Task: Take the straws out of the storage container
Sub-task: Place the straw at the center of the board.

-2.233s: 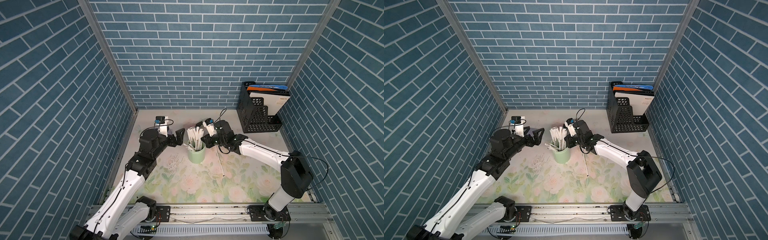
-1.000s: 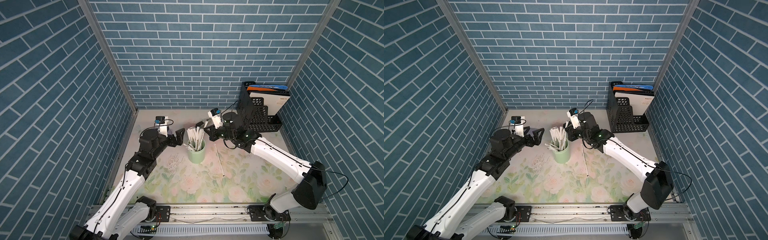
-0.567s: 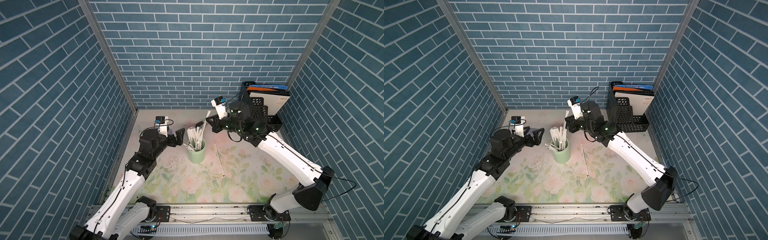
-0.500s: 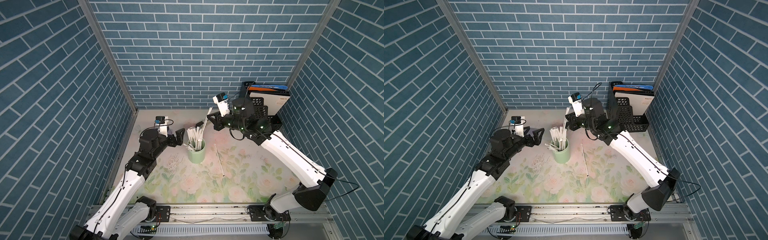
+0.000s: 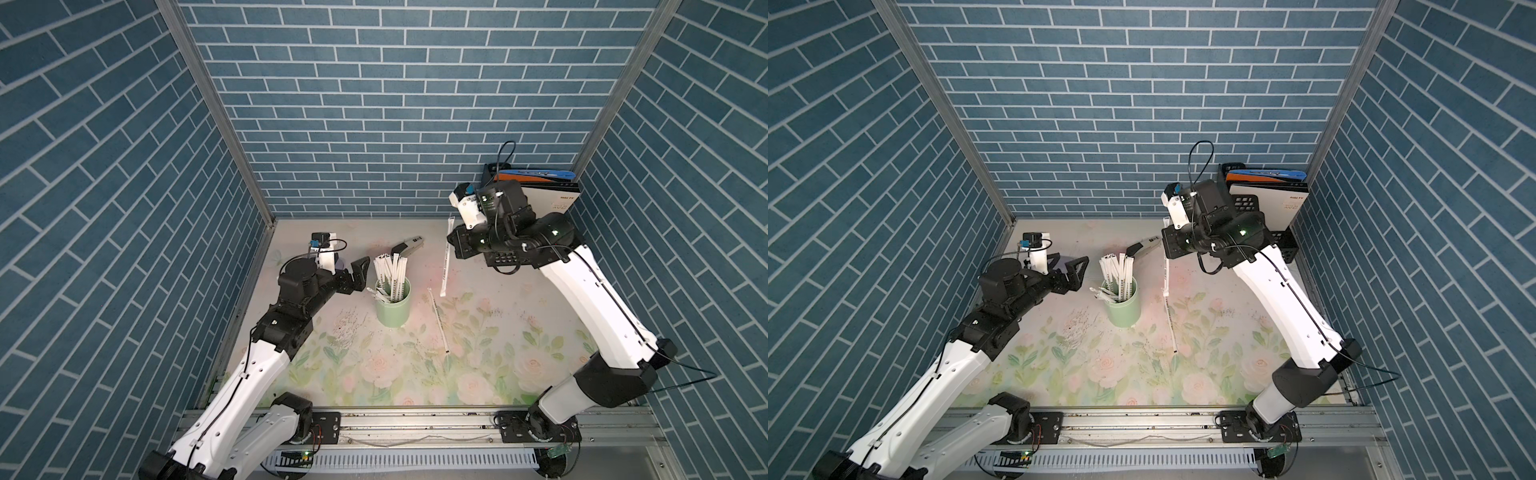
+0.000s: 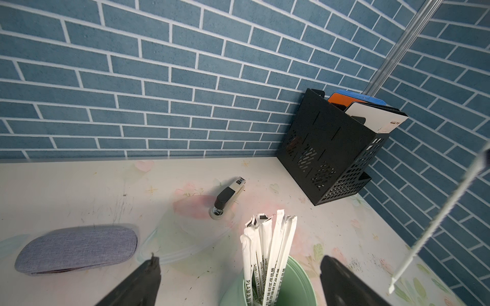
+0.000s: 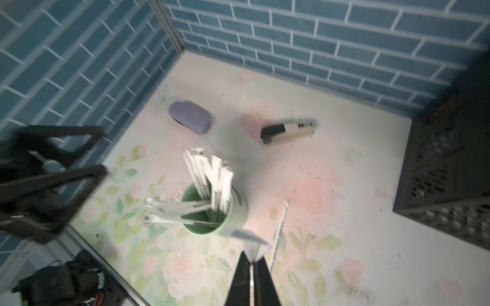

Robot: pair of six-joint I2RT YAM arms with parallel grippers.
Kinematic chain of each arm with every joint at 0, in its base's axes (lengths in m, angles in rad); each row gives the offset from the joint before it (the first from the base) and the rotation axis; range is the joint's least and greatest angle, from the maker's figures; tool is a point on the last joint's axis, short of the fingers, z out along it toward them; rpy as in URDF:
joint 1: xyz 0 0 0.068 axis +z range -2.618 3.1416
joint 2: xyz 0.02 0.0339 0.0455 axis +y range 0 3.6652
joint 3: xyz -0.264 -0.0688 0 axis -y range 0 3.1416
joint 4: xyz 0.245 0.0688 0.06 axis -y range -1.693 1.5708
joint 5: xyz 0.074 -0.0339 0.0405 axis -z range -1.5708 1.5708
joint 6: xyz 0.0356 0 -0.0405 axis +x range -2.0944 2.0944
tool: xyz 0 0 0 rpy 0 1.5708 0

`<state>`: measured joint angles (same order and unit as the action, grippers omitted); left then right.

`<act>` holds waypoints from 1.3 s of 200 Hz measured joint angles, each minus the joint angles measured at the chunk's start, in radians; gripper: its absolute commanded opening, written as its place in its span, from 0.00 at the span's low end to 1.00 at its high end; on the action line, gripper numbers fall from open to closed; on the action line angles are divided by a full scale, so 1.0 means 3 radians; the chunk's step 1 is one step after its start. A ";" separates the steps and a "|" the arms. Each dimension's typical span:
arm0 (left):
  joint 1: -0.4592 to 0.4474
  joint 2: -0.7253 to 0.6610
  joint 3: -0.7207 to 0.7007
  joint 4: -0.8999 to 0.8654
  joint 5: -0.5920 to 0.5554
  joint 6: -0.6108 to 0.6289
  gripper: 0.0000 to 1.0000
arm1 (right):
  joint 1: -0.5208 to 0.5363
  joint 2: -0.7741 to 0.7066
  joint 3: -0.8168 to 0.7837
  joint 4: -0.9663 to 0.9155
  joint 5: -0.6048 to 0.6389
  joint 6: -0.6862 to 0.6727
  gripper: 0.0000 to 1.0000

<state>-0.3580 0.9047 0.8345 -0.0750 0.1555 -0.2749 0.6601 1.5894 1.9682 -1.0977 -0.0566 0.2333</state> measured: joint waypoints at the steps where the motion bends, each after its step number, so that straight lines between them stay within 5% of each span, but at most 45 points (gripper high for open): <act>1: 0.0000 0.0000 0.0000 0.0000 0.0000 0.0000 1.00 | -0.0017 0.0006 -0.0027 -0.0005 -0.0005 -0.0001 0.04; 73: 0.0000 -0.0023 0.0000 -0.0004 0.0034 0.0000 1.00 | -0.0455 0.0429 -0.0863 -0.0178 -0.0308 -0.0179 0.04; 139: 0.0000 -0.0024 -0.0001 -0.0008 0.0098 0.0000 1.00 | -0.0554 0.1050 -0.0903 -0.0092 -0.0529 -0.0282 0.04; 260: 0.0000 -0.0024 -0.0001 -0.0008 0.0139 -0.0001 1.00 | -0.0624 0.1316 -0.1058 0.0170 -0.0838 -0.0278 0.05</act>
<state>-0.3580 0.8974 0.8341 -0.0772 0.1970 -0.2752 0.4728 1.9842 1.6508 -1.0466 -0.3080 0.1497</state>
